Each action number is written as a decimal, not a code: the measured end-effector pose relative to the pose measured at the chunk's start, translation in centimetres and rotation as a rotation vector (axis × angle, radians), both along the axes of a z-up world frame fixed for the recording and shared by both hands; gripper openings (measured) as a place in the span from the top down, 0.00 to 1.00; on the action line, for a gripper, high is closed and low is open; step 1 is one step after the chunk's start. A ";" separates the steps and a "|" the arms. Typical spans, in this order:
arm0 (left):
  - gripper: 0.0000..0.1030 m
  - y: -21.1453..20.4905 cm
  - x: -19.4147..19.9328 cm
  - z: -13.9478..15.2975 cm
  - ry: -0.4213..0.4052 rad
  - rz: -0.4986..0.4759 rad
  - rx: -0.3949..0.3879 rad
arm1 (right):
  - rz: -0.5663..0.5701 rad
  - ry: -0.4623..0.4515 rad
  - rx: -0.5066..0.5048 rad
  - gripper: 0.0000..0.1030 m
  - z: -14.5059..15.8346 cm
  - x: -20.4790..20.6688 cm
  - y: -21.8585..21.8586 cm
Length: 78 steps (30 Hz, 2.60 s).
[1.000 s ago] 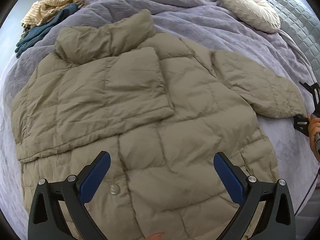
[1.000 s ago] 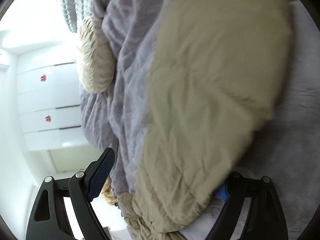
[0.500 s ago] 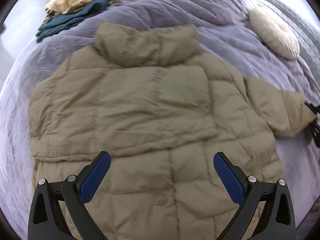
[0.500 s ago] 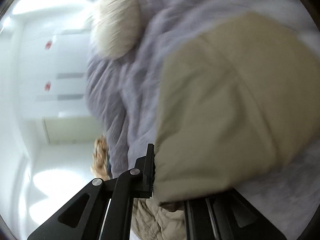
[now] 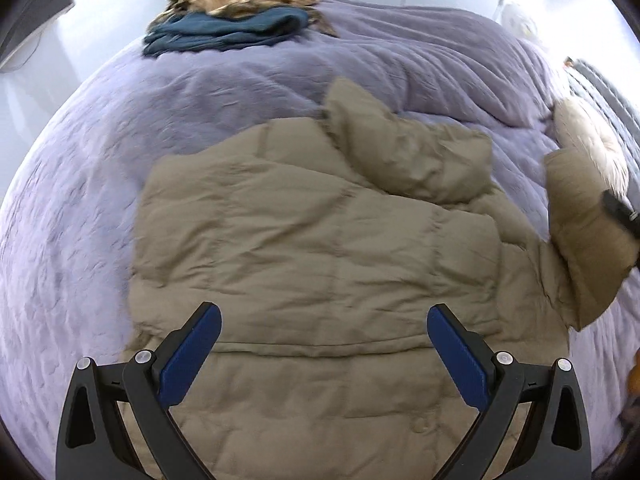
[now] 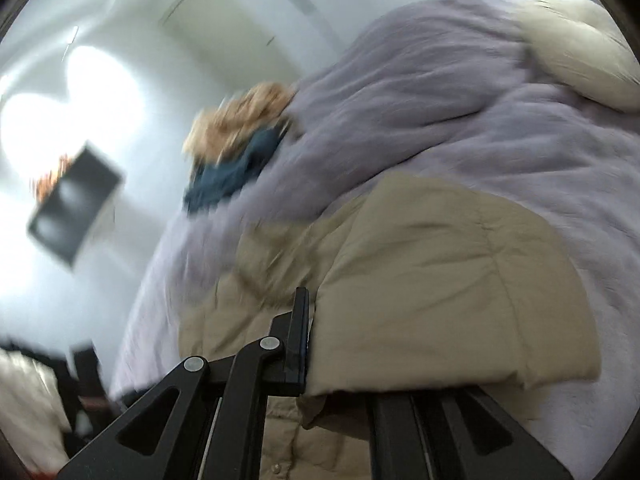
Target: Fold large clothes
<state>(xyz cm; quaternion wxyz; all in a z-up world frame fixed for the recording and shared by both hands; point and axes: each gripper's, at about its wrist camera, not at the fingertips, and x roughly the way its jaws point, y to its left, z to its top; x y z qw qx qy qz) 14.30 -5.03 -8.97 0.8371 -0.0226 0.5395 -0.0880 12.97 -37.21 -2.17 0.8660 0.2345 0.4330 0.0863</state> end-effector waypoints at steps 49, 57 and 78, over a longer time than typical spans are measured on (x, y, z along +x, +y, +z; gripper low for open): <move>0.00 7.7 2.7 -1.1 0.078 -0.024 -0.503 | 0.234 0.263 -0.092 0.37 -8.3 -0.9 13.8; 0.03 3.2 3.8 -3.9 0.143 -0.090 -0.461 | 0.032 0.357 0.007 0.33 -8.6 -6.6 4.5; 0.84 0.5 4.9 -7.5 0.184 -0.144 -0.236 | -0.382 0.438 0.177 0.92 -14.6 -8.3 -9.4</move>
